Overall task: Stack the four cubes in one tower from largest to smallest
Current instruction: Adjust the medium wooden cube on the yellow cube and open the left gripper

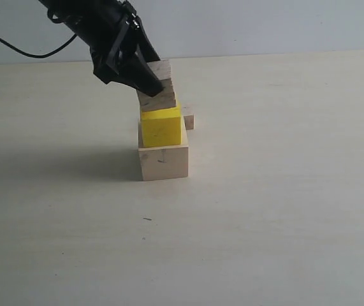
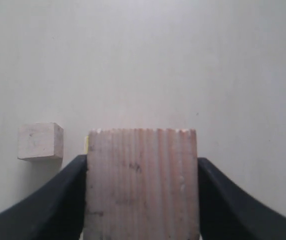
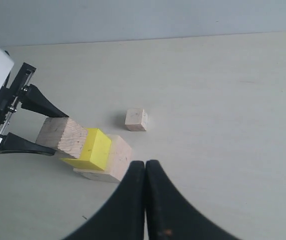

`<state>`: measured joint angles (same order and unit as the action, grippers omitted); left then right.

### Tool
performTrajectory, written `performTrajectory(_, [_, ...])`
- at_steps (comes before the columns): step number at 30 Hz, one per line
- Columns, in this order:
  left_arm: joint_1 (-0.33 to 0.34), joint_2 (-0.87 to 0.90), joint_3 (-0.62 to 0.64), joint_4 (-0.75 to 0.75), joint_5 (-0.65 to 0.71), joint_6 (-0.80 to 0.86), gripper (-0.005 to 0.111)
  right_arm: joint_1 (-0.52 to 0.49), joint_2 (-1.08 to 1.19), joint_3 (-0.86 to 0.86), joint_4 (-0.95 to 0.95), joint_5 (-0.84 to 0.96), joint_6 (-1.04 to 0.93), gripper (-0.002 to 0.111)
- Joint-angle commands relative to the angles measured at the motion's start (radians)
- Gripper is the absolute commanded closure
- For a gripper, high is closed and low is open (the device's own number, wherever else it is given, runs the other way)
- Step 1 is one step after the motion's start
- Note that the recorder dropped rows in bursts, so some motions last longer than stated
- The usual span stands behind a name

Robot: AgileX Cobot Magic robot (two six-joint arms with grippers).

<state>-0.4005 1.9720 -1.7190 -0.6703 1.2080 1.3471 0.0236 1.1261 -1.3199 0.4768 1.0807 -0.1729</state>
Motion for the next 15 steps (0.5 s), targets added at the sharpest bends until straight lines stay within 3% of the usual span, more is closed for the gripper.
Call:
performTrajectory(1, [-0.008, -0.005, 0.005, -0.007, -0.021, 0.007, 0.107, 0.0, -0.004, 0.007, 0.017, -0.01, -0.01, 0.108])
performTrajectory(15, [-0.012, 0.007, 0.005, 0.017, -0.046, -0.046, 0.107, 0.0, -0.004, 0.007, 0.017, -0.01, -0.01, 0.108])
